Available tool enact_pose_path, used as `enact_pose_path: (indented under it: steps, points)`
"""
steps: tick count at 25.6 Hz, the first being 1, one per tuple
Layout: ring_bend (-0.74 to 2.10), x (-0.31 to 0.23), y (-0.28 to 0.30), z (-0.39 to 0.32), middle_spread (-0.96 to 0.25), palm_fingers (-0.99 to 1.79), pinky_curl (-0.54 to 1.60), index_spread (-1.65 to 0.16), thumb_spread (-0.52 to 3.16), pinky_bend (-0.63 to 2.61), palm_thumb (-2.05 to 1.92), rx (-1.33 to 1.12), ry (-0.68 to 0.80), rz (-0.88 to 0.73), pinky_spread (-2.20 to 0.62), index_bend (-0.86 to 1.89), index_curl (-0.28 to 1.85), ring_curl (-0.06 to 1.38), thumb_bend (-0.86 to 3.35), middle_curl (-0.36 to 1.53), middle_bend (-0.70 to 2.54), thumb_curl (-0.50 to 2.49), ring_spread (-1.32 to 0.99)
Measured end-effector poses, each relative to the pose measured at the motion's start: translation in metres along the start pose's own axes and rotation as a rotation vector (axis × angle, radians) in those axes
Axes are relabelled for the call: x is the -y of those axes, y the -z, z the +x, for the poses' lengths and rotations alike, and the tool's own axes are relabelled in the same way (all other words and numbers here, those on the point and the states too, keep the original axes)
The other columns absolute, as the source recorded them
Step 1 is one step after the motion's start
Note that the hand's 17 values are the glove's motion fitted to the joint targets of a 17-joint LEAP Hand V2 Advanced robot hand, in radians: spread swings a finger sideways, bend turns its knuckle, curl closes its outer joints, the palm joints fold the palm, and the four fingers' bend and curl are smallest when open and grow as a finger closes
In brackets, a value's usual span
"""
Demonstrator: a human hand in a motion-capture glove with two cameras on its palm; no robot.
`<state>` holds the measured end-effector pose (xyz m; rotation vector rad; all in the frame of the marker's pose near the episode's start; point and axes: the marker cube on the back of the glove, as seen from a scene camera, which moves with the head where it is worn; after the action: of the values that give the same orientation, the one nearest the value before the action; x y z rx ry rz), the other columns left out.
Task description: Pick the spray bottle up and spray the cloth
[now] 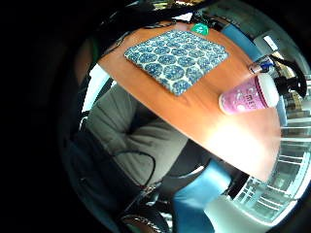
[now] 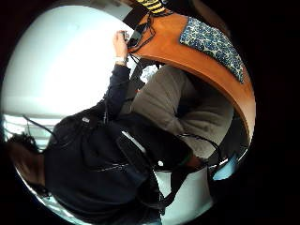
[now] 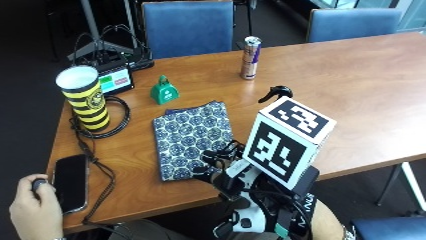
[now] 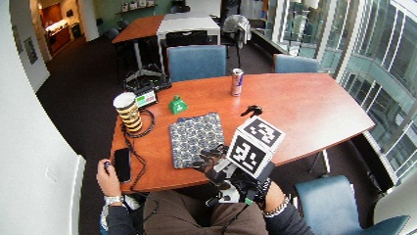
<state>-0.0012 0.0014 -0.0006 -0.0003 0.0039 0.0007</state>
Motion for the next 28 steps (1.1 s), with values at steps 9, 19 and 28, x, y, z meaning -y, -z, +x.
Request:
enact_pose_path:
  steps: [9, 19, 28]
  points:
    - [0.32, -0.001, 0.003, -0.002, -0.08, 0.43, 0.16, -0.39, 0.72, 0.29, 0.25, -0.004, -0.008, 0.005, 0.18, 0.25, 0.19, 0.15, 0.07, 0.13, 0.18, 0.11, -0.05]
    - [0.31, 0.005, 0.008, 0.019, -0.09, 0.44, 0.21, -0.44, 0.89, 0.27, 0.28, -0.012, -0.044, 0.031, 0.22, 0.23, 0.25, 0.19, 0.01, 0.18, 0.17, 0.16, -0.06]
    - [0.33, 0.014, 0.057, 0.072, -0.09, 0.54, 0.24, -0.44, 0.97, 0.23, 0.32, -0.108, -0.188, 0.215, 0.22, 0.19, 0.29, 0.22, -0.01, 0.23, 0.19, 0.2, -0.07]
